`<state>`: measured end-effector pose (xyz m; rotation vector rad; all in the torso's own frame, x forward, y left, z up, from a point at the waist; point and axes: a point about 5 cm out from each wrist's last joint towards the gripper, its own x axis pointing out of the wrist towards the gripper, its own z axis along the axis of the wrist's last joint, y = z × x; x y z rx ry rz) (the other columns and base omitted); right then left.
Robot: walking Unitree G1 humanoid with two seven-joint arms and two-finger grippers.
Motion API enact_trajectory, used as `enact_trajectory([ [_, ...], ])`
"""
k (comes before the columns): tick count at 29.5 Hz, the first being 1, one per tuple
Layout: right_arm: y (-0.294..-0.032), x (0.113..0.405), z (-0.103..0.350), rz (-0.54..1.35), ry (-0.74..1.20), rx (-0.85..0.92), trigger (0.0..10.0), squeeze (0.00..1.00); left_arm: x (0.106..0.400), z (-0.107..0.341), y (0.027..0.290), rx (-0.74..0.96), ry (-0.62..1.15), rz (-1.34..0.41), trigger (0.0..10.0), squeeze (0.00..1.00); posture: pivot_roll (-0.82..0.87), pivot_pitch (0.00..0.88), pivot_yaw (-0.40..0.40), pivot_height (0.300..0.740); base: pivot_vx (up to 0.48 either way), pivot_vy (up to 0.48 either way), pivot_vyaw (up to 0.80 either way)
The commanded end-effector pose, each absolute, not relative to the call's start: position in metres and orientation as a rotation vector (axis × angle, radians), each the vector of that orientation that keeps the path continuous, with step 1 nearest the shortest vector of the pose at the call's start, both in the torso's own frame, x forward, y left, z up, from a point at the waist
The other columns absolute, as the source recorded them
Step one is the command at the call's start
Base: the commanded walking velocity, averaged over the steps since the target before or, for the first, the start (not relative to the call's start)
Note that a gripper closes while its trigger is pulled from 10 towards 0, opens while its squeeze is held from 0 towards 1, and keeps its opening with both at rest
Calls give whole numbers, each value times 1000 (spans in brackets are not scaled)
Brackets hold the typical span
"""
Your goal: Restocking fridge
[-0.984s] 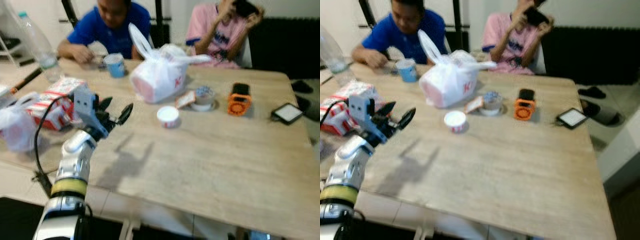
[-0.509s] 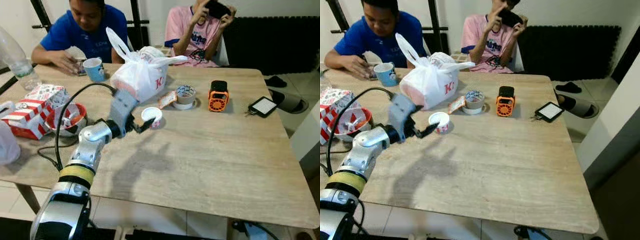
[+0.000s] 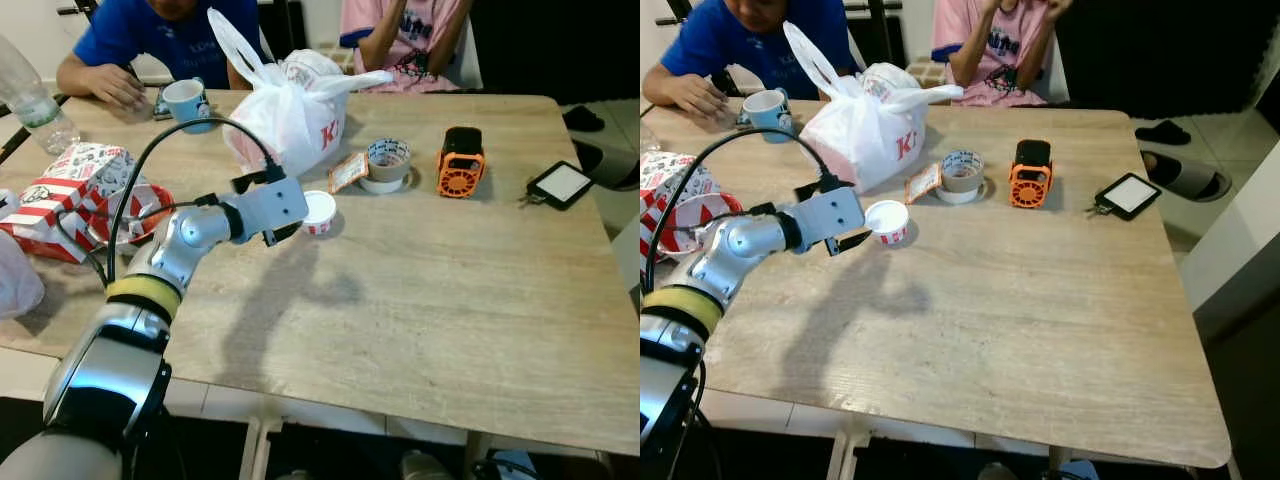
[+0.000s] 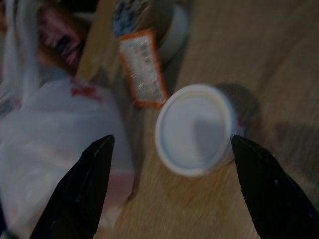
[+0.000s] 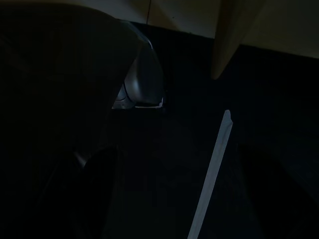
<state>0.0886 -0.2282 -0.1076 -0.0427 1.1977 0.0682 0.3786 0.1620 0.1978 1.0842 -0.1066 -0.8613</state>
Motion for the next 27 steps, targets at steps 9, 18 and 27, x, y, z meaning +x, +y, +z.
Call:
enact_trajectory([
  [9,-231,77,-109,74,1199,-54,10000,0,381,190,156,1255,-33,-983,10000,0,-107,209,76,740,0,0,0],
  [18,-231,70,-109,69,1205,-54,10000,0,385,198,140,1212,-109,-966,10000,0,-113,222,80,740,0,0,0],
  [27,-228,69,-110,76,1200,-51,10000,0,387,201,128,1264,-171,-954,10000,0,-124,239,88,740,0,0,0],
])
